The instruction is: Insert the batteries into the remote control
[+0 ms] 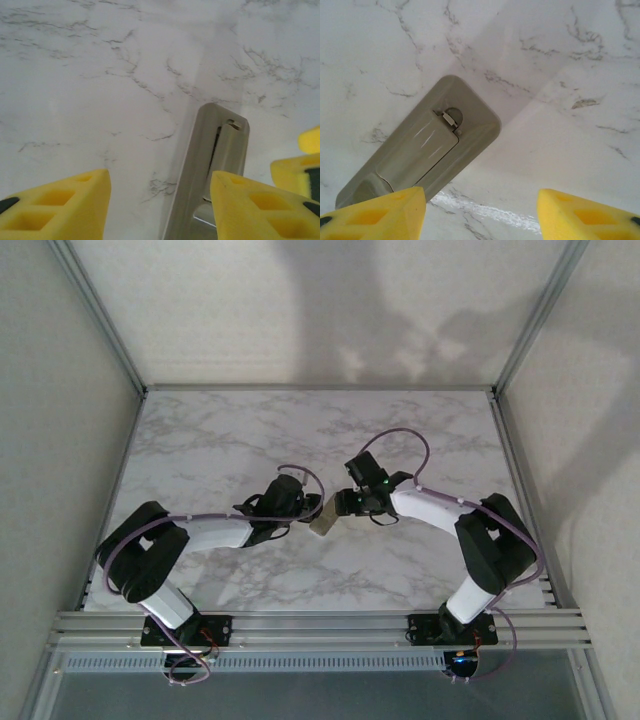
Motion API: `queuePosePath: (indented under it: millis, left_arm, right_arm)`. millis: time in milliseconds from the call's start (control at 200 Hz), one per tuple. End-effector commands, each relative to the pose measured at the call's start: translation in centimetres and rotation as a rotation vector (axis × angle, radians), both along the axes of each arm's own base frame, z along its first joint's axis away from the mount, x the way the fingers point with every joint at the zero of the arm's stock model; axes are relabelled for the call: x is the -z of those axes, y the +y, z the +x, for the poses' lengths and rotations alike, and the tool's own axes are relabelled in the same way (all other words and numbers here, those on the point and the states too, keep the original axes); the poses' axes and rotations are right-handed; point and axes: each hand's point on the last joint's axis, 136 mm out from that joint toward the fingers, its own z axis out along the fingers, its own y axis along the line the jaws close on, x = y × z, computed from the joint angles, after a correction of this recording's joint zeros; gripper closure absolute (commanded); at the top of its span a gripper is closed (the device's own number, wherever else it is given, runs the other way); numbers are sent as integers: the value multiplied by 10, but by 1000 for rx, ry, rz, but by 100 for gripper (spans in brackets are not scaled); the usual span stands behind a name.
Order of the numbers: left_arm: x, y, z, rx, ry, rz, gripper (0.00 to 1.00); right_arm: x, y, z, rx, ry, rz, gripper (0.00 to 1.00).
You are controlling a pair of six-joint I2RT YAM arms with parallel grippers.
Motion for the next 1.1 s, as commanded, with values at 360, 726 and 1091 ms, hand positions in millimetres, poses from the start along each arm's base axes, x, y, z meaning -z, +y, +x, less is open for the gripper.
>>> queuePosePath:
  millis: [360, 726, 1091]
  left_arm:
    - [29, -22, -3, 115, 73, 22, 45]
    - [30, -26, -4, 132, 85, 28, 46]
    - [47, -33, -10, 160, 110, 105, 45]
  right_arm:
    - [-22, -15, 13, 66, -52, 77, 38]
    - [-16, -19, 10, 77, -40, 86, 39]
    - [-10, -19, 9, 83, -26, 88, 38]
